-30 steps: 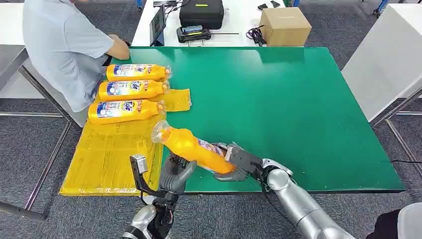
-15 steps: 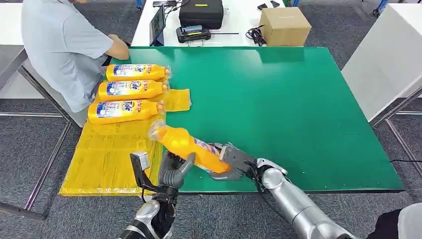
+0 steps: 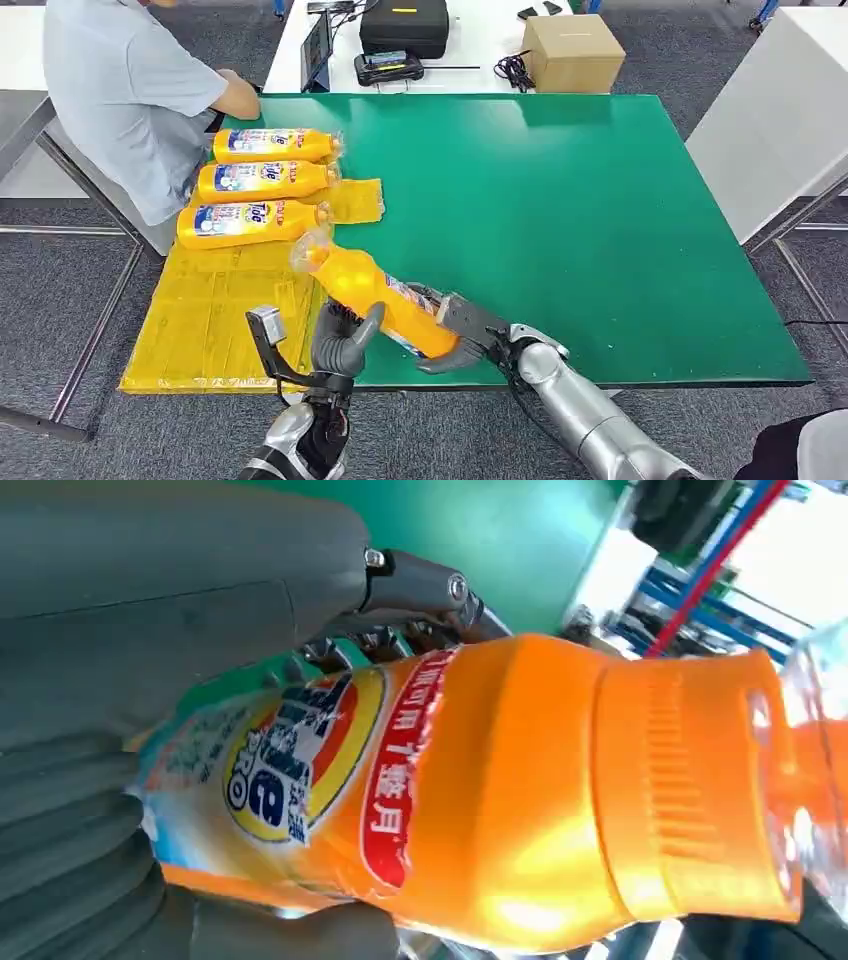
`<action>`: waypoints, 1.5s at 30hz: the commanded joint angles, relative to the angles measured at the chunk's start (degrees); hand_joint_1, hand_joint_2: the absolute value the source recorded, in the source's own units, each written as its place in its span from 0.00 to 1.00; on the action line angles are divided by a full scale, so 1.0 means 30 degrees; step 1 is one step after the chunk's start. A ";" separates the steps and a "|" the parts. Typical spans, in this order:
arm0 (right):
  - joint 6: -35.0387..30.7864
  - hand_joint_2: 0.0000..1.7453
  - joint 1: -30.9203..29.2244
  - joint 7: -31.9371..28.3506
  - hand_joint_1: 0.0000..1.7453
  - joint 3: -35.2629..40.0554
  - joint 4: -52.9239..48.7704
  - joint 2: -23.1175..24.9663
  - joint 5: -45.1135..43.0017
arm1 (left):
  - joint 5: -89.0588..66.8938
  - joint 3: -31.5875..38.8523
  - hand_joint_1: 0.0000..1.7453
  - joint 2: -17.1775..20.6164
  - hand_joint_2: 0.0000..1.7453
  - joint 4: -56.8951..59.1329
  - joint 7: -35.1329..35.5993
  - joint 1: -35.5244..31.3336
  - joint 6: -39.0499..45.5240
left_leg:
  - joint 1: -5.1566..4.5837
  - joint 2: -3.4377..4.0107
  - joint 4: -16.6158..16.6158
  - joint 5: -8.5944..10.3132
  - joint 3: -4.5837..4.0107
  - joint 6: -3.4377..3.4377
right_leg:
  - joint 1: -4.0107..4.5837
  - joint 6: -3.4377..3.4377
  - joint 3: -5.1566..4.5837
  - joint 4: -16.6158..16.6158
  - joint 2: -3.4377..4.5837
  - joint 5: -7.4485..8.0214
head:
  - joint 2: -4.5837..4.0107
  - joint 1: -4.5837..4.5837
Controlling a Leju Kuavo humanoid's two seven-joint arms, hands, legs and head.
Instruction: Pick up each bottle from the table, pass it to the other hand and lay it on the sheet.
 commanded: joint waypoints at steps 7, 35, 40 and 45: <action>-0.3269 1.00 0.1204 0.0083 0.00 -0.1360 0.1546 0.0566 0.1553 | -0.5179 -0.0752 1.00 0.2110 1.00 -0.3801 -0.0679 -0.0168 0.3762 | 0.0014 0.0000 -0.0020 -0.0016 0.0067 -0.0024 | 0.0017 -0.0032 0.0062 -0.0018 -0.0011 -0.0020 | 0.0000 0.0000; -0.5006 1.00 0.4041 -0.0104 0.00 -0.6531 -0.2996 0.1543 0.4208 | -3.4738 0.1296 1.00 0.6208 1.00 0.0940 0.8046 -0.3243 0.9227 | 0.0011 0.0003 -0.0012 -0.0005 0.0066 -0.0033 | 0.0010 -0.0038 0.0053 0.0006 -0.0010 -0.0022 | 0.0000 0.0008; -0.4699 1.00 0.4097 -0.0111 0.00 -0.6661 -0.3303 0.1489 0.4171 | -3.5224 0.1052 1.00 0.6359 1.00 0.3432 0.8610 -0.4404 0.7715 | 0.0013 0.0003 -0.0011 -0.0008 0.0077 -0.0040 | 0.0014 -0.0046 0.0061 0.0007 -0.0011 -0.0025 | 0.0000 0.0007; -0.4791 1.00 0.4340 -0.0109 0.00 -0.6840 -0.3514 0.1505 0.4300 | -3.5979 0.1302 1.00 0.6304 1.00 0.4152 0.9553 -0.4685 0.7745 | 0.0019 -0.0004 -0.0005 -0.0020 0.0090 -0.0039 | 0.0021 -0.0044 0.0078 0.0005 -0.0022 -0.0038 | 0.0000 0.0007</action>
